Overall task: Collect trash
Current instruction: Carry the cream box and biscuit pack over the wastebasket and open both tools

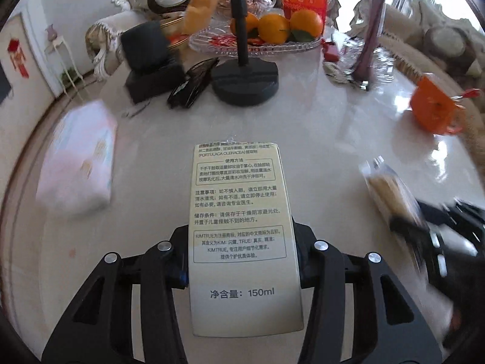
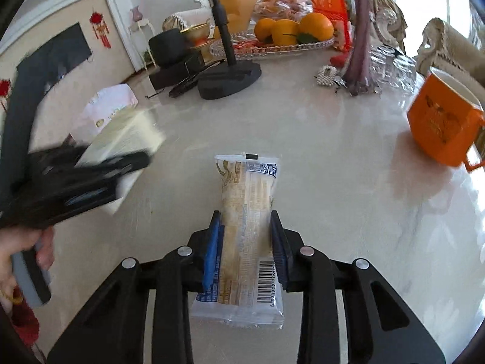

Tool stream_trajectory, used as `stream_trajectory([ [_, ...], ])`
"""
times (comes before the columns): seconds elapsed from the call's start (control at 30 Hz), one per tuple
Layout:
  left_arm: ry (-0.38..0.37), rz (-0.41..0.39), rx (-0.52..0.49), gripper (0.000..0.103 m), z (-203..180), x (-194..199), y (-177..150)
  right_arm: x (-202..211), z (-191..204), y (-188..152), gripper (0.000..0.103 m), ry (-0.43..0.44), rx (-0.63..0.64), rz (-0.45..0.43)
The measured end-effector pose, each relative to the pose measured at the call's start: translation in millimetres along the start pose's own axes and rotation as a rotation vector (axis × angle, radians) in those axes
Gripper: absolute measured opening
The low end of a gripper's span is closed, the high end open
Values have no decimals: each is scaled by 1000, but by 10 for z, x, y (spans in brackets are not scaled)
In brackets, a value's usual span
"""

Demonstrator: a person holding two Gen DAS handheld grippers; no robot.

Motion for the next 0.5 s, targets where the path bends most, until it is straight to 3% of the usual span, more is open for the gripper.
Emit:
stream_trajectory([
  [0.1,-25,-36,-20,47,15,444,-474,228,-30,-130,30,59,-79,-60],
  [0.23,-12,-84,-66,47,6,966,-1123,781,141,-776,30,134,-120,-146],
  [0.5,-101,-205,33,47,34,1833,-2517,2330,146,-2123,30,58,-144,-315],
])
Point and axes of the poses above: each gripper's, at about its wrist camera, not at the fingertips, and x roughly against the way its jaws point, z to its left, y to its top, the point moved 4 cm from there along -x, roughly the way its jaws point, and after that the axes turned 7 degrees about z, right-handed, at the moved point
